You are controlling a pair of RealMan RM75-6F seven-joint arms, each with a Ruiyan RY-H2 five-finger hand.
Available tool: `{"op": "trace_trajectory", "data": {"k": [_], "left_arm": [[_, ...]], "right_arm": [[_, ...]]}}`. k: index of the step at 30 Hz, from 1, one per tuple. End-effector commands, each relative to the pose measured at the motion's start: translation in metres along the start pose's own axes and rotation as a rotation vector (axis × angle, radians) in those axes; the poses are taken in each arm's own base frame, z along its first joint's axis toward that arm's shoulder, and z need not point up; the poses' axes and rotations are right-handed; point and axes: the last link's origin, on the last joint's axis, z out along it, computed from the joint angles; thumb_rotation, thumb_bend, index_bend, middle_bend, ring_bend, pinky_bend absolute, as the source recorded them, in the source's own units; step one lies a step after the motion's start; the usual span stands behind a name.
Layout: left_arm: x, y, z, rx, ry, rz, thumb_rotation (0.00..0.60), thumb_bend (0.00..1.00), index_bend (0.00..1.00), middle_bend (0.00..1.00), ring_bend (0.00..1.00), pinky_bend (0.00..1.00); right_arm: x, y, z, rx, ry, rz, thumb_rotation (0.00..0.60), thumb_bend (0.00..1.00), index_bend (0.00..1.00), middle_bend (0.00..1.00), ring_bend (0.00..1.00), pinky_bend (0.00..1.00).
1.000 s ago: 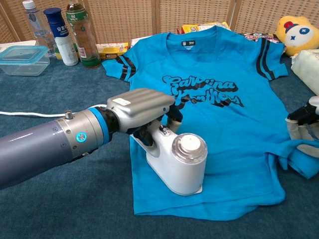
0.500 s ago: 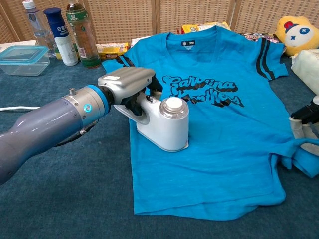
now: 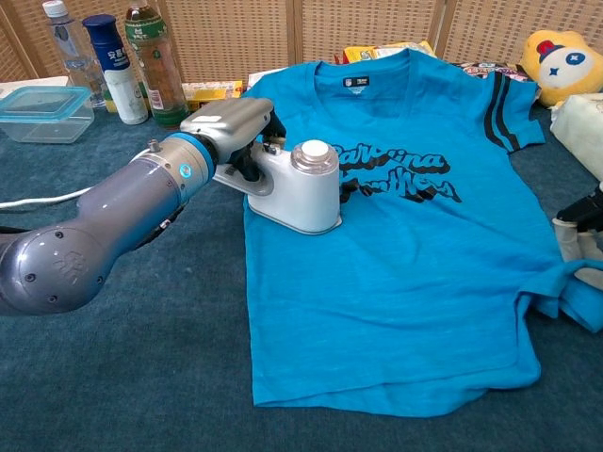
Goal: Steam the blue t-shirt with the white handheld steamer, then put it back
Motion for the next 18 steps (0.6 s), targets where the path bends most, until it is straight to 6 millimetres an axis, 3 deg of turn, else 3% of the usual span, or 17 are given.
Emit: {"op": "trace_trajectory", "data": {"k": [1,4,18], "left_arm": [[0.002,0.001,0.005,0.034,0.029,0.006,0.6,0.47,0.78,0.81,0.73,0.74],[0.002,0.002,0.007,0.047,0.037,0.007,0.6,0.47,0.78,0.81,0.73,0.74],[-0.012,0.045,0.007,-0.012,-0.001,-0.003,0.6,0.47,0.78,0.81,0.73,0.74]], "right_arm": [[0.0,0.001,0.0,-0.001,0.0,0.002,0.6,0.51,0.7,0.66,0.72,0.86],[-0.001,0.001,0.0,0.001,-0.001,0.003,0.6,0.51,0.7,0.66,0.72,0.86],[0.001,0.002,-0.004,-0.004,0.006,0.005,0.6,0.51,0.7,0.66,0.72,0.86]]}}
